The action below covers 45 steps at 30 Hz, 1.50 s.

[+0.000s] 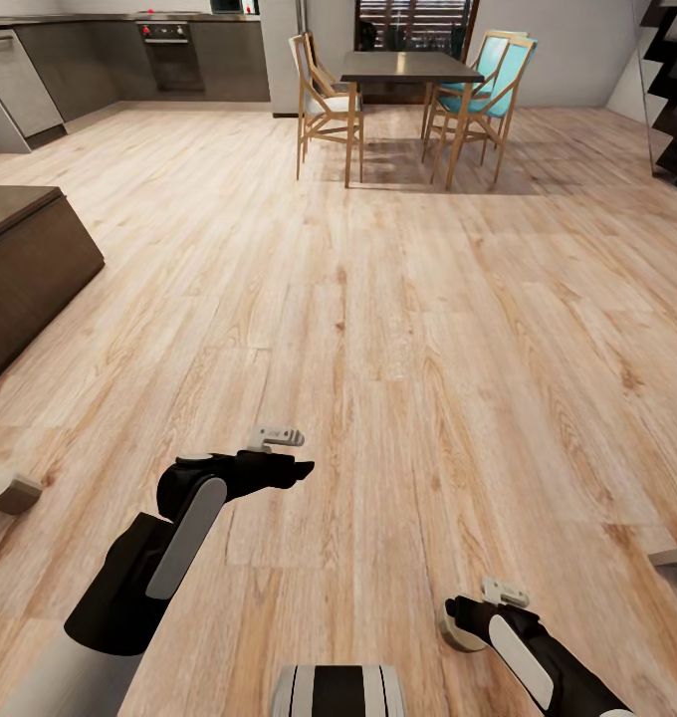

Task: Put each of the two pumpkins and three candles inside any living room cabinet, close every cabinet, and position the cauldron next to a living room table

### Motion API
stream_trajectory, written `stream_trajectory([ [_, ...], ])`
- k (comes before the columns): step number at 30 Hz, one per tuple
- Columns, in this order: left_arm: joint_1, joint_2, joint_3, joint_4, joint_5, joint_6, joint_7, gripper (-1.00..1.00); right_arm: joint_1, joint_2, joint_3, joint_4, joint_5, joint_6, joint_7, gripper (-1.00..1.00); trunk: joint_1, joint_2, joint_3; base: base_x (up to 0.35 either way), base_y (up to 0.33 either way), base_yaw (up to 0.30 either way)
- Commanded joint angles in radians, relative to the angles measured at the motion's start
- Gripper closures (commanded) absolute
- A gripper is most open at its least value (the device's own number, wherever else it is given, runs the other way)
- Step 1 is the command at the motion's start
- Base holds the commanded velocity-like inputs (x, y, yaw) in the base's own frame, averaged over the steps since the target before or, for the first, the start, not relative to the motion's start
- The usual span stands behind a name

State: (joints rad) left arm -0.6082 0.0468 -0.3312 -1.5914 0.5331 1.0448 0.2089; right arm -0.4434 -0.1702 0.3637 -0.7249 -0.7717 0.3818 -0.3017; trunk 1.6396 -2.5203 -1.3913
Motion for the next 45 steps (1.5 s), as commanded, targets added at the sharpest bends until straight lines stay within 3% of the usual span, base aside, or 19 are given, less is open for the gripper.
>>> stream_trajectory([
  [1, -0.001, 0.001, -0.002, -0.001, 0.01, 0.002, 0.01, -1.0, 0.0, -0.002, 0.006, 0.037, -0.009, 0.003, -0.01, -1.0, 0.0, 0.0, -0.001, 0.0, 0.0, 0.0],
  [6, -0.001, 0.001, -0.002, -0.001, 0.01, 0.002, 0.01, -1.0, 0.0, -0.002, 0.006, 0.037, -0.009, 0.003, -0.01, -1.0, 0.0, 0.0, -0.001, 0.0, 0.0, 0.0],
  [9, -0.001, 0.001, -0.002, -0.001, 0.01, 0.002, 0.01, -1.0, 0.0, -0.002, 0.006, 0.037, -0.009, 0.002, -0.01, -1.0, -0.001, 0.0, 0.011, 0.0, 0.0, 0.0],
  [40, -0.001, 0.001, -0.002, -0.001, 0.01, 0.002, 0.01, -1.0, 0.0, -0.001, 0.006, 0.036, -0.009, 0.003, -0.01, -1.0, -0.002, 0.001, 0.019, 0.0, 0.0, 0.0],
  [45, -0.001, 0.001, -0.002, -0.001, 0.01, 0.002, 0.01, -1.0, 0.0, -0.001, 0.006, 0.036, -0.009, 0.003, -0.009, -1.0, -0.004, 0.002, 0.03, 0.0, 0.0, 0.0],
])
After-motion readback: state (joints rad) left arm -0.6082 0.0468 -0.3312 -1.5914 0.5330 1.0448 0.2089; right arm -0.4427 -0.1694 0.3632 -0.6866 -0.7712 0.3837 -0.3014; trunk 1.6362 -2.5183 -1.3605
